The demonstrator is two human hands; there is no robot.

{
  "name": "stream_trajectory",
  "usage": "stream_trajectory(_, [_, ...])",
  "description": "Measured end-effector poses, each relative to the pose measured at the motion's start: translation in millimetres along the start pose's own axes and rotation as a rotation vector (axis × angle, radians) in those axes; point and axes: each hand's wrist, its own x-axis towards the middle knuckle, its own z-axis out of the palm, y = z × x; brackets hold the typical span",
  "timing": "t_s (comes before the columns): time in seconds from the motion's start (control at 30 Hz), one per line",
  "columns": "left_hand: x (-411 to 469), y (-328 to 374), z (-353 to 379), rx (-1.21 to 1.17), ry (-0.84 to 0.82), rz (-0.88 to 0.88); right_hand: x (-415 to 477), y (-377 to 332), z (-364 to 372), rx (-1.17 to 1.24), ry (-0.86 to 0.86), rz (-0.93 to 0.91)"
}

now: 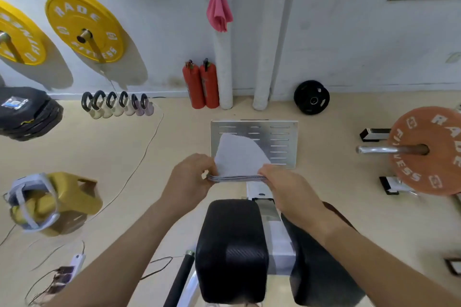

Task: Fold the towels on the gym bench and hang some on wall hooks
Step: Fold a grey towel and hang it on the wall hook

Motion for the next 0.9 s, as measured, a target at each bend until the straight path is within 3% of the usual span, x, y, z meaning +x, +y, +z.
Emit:
stream_trajectory(0.17, [-96,-40,52,-0.029,-0.373,-0.134,-76,-3,94,0.017,-0.344,0.102])
stream_trajectory(0.27, [-134,-46,66,-0.095,-0.467,-0.181,-103,-18,117,0.007,-0.416,0.204])
stream_trajectory(0.5, [-187,-42,64,-0.132,-0.665,-0.126,-149,-52,114,0.036,-0.482,0.201])
stream_trajectory(0.67, [-202,-47,58,-0.189,-0.784,-0.271,-157,-59,101,0.201,-0.531,0.272])
stream_trajectory(0.9, [-203,-43,56,-0.312,-0.974,-0.362,-141,-60,85,0.33,-0.833,0.332])
